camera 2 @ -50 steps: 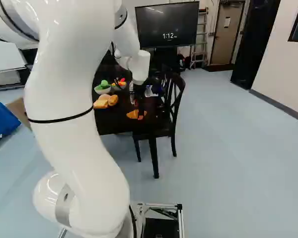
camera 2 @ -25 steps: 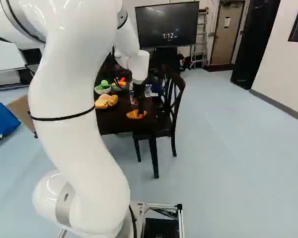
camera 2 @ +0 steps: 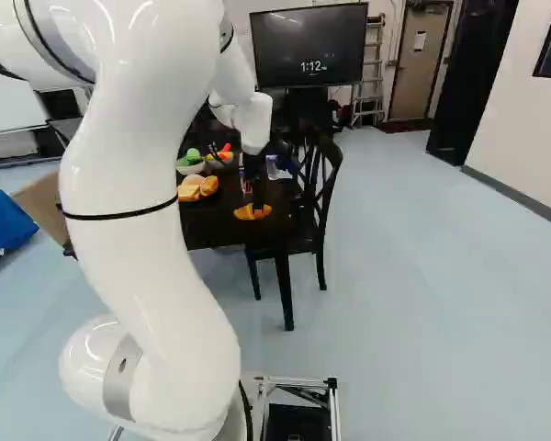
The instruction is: Move the croissant to the empty plate
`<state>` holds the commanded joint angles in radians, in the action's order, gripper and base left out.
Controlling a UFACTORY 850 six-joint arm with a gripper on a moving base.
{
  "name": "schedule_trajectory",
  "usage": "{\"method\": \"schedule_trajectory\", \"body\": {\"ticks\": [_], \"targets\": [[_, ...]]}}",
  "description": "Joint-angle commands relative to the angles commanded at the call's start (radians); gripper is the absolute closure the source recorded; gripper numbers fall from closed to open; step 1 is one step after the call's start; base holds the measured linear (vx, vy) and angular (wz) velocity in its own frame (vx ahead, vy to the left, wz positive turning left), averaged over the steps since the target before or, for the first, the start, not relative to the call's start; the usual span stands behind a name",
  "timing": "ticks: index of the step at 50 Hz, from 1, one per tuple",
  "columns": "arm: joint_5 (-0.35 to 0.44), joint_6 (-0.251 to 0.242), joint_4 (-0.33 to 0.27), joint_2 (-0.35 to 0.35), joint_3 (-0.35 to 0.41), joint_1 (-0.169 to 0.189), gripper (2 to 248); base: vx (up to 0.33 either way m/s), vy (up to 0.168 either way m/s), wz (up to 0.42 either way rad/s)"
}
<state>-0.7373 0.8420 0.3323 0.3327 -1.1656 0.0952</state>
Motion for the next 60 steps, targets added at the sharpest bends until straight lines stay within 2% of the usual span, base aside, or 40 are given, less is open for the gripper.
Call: {"method": "schedule_trajectory", "body": {"ticks": [21,43,44,48,49,53,54,59,60], "targets": [[0.0,0.0,0.0,0.033,-0.01,0.0,3,0.0,0.0,0.0],[0.0,0.0,0.0,0.033,-0.01,0.0,3,0.0,0.0,0.0],[0.0,0.0,0.0,0.033,-0.01,0.0,16,0.0,0.0,0.0],[0.0,0.0,0.0,0.033,-0.01,0.0,16,0.0,0.0,0.0],[0.0,0.0,0.0,0.033,-0.01,0.0,28,0.0,0.0,0.0],[0.0,0.0,0.0,0.033,-0.01,0.0,28,0.0,0.0,0.0],[0.0,0.0,0.0,0.033,-0.01,0.0,41,0.0,0.0,0.0],[0.0,0.0,0.0,0.033,-0.01,0.0,41,0.0,0.0,0.0],[0.0,0.0,0.0,0.033,-0.01,0.0,53,0.0,0.0,0.0]]}}
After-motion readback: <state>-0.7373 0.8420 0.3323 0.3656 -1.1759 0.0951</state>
